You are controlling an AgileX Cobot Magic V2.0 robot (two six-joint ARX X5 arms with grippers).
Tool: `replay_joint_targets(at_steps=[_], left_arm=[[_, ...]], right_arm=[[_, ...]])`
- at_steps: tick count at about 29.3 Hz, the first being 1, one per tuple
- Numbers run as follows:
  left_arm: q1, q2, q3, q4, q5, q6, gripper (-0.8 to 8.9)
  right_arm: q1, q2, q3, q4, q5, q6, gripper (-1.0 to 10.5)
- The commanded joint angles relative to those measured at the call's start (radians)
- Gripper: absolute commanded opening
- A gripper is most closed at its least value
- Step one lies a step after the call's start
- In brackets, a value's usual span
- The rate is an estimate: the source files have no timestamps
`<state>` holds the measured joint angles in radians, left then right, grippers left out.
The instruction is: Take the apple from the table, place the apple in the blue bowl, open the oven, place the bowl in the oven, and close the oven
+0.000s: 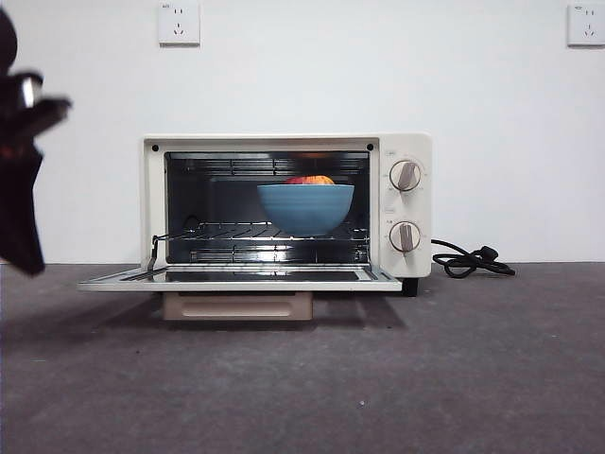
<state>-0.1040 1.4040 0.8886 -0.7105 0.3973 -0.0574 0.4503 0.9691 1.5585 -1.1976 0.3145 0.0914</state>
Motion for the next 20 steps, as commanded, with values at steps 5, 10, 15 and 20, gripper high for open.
replay_joint_targets(at_steps=[5, 10, 15, 20], left_arm=[[0.069, 0.105, -0.01, 0.13, 0.087, -0.087, -0.08], [0.098, 0.168, -0.01, 0.224, 0.142, -0.191, -0.08], [0.107, 0.23, -0.01, 0.292, 0.151, -0.266, -0.08], [0.107, 0.272, -0.01, 0.357, 0.161, -0.321, -0.08]], right_arm=[[0.001, -0.195, -0.234, 0.047, -0.006, 0.032, -0.1], [0.001, -0.268, -0.324, 0.047, -0.027, 0.075, -0.1], [0.001, -0.293, -0.35, 0.05, -0.038, 0.088, -0.1], [0.001, -0.293, -0.351, 0.087, -0.051, 0.092, -0.1]])
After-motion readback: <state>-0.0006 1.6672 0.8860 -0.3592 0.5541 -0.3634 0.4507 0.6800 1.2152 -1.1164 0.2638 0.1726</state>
